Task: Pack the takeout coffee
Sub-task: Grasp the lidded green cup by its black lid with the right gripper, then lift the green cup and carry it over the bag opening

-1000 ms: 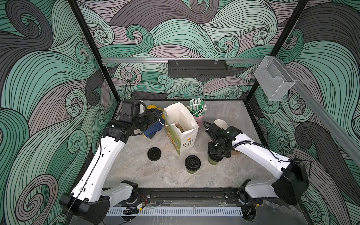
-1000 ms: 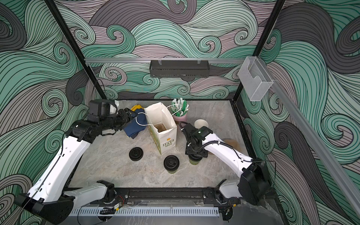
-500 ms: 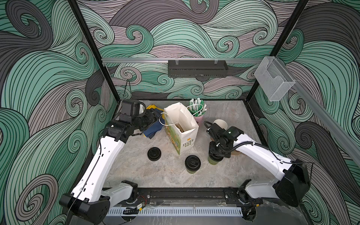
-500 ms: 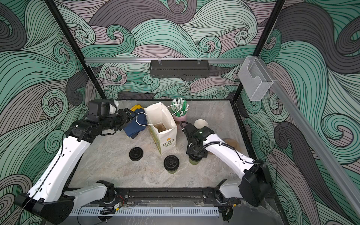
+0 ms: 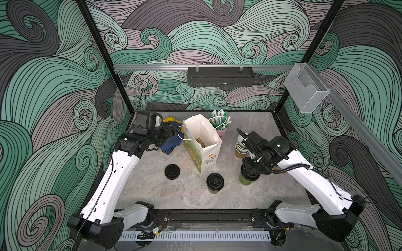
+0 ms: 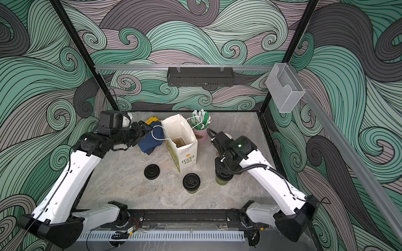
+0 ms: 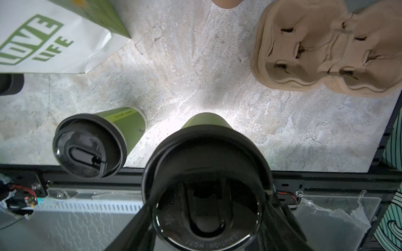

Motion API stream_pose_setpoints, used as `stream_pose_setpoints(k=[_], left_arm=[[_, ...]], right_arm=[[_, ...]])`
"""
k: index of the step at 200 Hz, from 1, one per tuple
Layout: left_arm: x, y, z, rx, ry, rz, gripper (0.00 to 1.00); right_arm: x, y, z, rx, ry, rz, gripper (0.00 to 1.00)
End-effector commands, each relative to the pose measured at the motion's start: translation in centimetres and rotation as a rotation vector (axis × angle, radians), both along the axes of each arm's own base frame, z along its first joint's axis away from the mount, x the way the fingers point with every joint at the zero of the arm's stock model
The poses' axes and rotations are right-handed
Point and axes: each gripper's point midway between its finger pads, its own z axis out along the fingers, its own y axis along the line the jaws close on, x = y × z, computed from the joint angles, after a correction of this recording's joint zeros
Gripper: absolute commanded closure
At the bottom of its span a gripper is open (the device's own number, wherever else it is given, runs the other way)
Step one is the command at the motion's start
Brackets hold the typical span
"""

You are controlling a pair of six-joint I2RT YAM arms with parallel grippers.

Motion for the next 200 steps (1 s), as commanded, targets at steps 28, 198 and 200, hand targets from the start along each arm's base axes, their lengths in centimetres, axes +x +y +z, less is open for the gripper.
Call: stream_pose_setpoints(k=[28, 198, 200], left_arm=[[0.3, -0.2, 0.4, 0.007, 0.006, -0.028, 0.27], [0.1, -1.6, -0.9, 0.003, 0.073, -0.121, 0.42], [0.1, -1.6, -0.9, 0.002, 0.074, -0.121, 0.42]], right_arm=[[-1.8, 0.7, 4.7, 0.082, -0.005, 0.180, 0.35], [2.0, 9.2, 14.5, 0.317, -0.130, 0.434, 0.35], [2.0, 9.3, 14.5, 0.317, -0.130, 0.436, 0.35]])
